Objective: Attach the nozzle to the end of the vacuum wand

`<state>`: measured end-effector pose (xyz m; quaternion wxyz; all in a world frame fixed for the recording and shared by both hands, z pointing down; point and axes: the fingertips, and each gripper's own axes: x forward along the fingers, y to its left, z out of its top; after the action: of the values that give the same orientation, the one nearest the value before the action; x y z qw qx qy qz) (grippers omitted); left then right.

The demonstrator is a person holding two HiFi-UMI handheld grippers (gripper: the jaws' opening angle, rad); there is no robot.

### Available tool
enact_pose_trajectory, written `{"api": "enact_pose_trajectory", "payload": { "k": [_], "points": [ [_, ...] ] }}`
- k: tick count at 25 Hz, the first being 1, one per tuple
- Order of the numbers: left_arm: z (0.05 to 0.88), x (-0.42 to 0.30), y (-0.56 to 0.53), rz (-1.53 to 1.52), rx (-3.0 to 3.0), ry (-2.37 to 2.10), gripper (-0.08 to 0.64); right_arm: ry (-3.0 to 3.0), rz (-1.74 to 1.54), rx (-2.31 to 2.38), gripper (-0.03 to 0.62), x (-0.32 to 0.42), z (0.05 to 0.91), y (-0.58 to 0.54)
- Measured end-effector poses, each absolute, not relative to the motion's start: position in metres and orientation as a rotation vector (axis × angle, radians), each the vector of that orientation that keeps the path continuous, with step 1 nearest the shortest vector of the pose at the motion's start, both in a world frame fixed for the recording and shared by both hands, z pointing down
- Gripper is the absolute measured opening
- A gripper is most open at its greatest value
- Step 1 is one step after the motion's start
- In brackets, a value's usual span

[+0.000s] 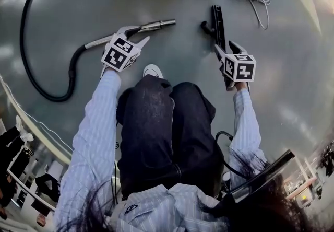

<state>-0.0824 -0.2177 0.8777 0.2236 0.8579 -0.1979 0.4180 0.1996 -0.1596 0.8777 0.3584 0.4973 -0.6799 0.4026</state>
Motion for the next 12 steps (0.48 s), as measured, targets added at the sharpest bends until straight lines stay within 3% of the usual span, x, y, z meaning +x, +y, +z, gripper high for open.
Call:
{"api": "enact_pose_trajectory", "payload": {
  "k": [12],
  "points": [
    [1.03,-0.079,-0.232,1.443,2.445,-0.413,0.194,-1.665,0.876,1.18,0.264,0.231,1.014,-0.19]
  ]
}}
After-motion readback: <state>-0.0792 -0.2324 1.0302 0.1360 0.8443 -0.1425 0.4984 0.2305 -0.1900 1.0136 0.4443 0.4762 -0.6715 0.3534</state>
